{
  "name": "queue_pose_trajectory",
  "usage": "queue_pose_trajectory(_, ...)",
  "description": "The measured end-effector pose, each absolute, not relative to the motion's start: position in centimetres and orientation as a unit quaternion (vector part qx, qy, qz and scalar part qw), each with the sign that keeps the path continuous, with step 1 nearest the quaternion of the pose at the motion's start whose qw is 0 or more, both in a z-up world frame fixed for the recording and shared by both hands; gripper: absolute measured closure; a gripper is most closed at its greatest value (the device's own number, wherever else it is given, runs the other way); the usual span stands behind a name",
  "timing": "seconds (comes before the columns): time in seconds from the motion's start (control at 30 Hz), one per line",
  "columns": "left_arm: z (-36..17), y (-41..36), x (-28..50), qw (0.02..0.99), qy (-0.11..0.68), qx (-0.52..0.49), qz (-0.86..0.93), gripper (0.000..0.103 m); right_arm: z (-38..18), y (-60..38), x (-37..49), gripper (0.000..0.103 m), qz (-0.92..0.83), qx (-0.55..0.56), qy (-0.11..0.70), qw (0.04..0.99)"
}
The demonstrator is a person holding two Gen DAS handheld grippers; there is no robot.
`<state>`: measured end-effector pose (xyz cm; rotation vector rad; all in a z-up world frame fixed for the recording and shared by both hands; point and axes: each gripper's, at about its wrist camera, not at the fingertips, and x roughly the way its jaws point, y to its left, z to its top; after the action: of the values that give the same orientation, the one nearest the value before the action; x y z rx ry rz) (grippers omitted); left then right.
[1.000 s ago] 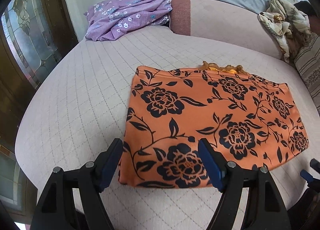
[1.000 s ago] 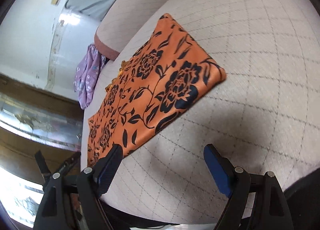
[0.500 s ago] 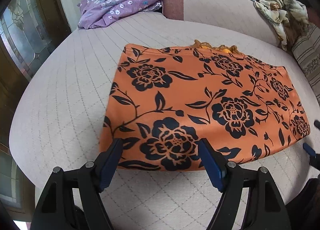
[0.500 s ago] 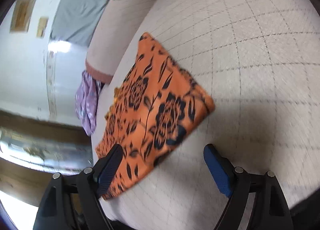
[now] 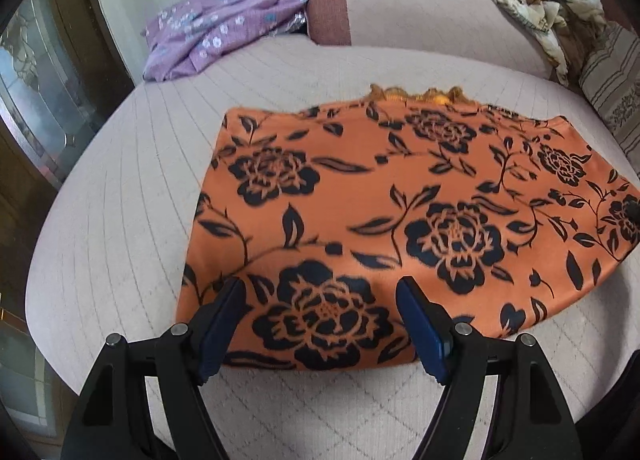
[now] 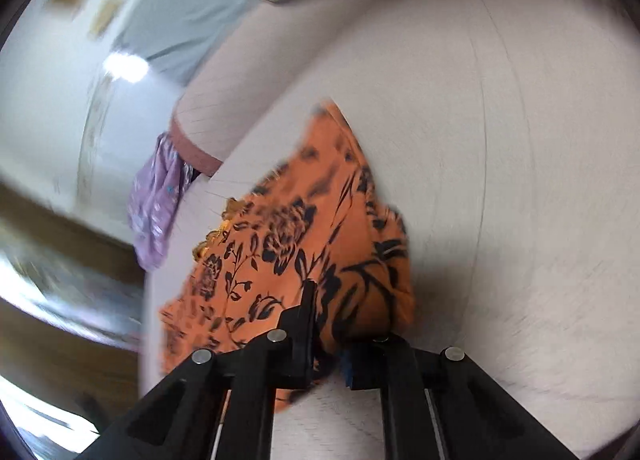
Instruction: Fold small clothes
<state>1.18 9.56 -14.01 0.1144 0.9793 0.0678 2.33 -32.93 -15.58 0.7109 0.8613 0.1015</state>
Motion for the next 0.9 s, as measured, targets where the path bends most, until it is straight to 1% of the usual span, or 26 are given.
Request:
queue_pose_trajectory(0.03,-14.1,9.5,1.4,0.88,0.47,0.056,0.034,0.025,-15.3,-32.5,2.0,0.093,0.04,0.305,0.409,0.859)
queue_pose_trajectory(0.07,-14.5,9.3,1.8,0.878,0.474,0.056,0.035,0.025,-16.2,-32.2,2.2,0.093,0.034,0.288,0.426,0.857)
queue_pose_trajectory(0.1,-14.8,9.1,2.2,0.875,0.48,0.057,0.034,0.025,-18.8,-32.5,2.8,0.088,0.024,0.284,0.468,0.837)
queue_pose_trajectory(0.13,-15.1,8.8,2.6,0.872,0.485,0.061,0.032,0.025,-20.5,-33.4,2.7,0.088,0.027,0.315,0.478,0.82)
queue_pose_trajectory(0.17,-15.2,8.6,2.7,0.873,0.483,0.065,0.031,0.025,-21.1,-34.9,1.8,0.086,0.049,0.373,0.448,0.811)
queue_pose_trajectory(0.2,-15.3,8.4,2.9,0.876,0.477,0.068,0.032,0.025,-20.8,-35.6,1.3,0.076,0.051,0.387,0.442,0.808)
queue_pose_trajectory(0.23,-15.4,8.3,3.1,0.877,0.474,0.072,0.031,0.025,-20.4,-36.2,0.9,0.057,0.05,0.389,0.436,0.81)
queue_pose_trajectory(0.27,-15.7,8.2,3.4,0.877,0.474,0.075,0.031,0.025,-19.9,-36.8,0.6,0.042,0.047,0.385,0.432,0.814)
queue_pose_trajectory(0.3,-16.0,8.2,3.7,0.875,0.476,0.076,0.032,0.025,-19.1,-37.6,0.3,0.022,0.042,0.382,0.42,0.822)
queue_pose_trajectory(0.33,-16.5,8.2,4.0,0.873,0.482,0.074,0.032,0.024,-18.5,-38.4,0.1,0.022,0.04,0.383,0.409,0.827)
queue_pose_trajectory(0.37,-16.8,8.2,4.2,0.872,0.483,0.071,0.034,0.023,-18.0,-39.2,0.3,0.022,0.045,0.387,0.4,0.83)
queue_pose_trajectory(0.4,-16.9,8.2,4.3,0.875,0.478,0.071,0.038,0.018,-17.7,-40.1,1.2,0.022,0.055,0.392,0.394,0.829)
queue_pose_trajectory(0.47,-17.1,8.4,4.3,0.877,0.474,0.071,0.041,0.016,-17.4,-40.8,3.1,0.022,0.075,0.394,0.396,0.826)
queue_pose_trajectory(0.63,-17.2,9.1,4.4,0.878,0.474,0.058,0.037,0.011,-17.8,-38.6,13.4,0.023,0.149,0.333,0.456,0.812)
queue_pose_trajectory(0.7,-17.3,9.0,4.4,0.878,0.472,0.062,0.041,0.01,-19.3,-37.5,17.2,0.024,0.147,0.294,0.498,0.803)
queue_pose_trajectory(0.73,-17.4,9.0,4.3,0.879,0.471,0.062,0.041,0.009,-20.0,-37.1,18.5,0.026,0.143,0.29,0.513,0.795)
queue_pose_trajectory(0.77,-17.5,9.0,4.3,0.88,0.47,0.061,0.041,0.009,-20.3,-36.9,19.5,0.033,0.141,0.289,0.518,0.793)
queue_pose_trajectory(0.8,-17.5,9.1,4.3,0.88,0.469,0.059,0.039,0.008,-20.1,-36.4,20.5,0.079,0.15,0.287,0.52,0.79)
queue_pose_trajectory(0.83,-17.6,9.2,4.2,0.881,0.468,0.057,0.038,0.007,-19.7,-35.5,21.3,0.091,0.167,0.279,0.53,0.783)
queue_pose_trajectory(0.9,-17.8,9.4,4.3,0.882,0.466,0.054,0.039,0.004,-17.5,-32.8,21.5,0.091,0.147,0.185,0.523,0.819)
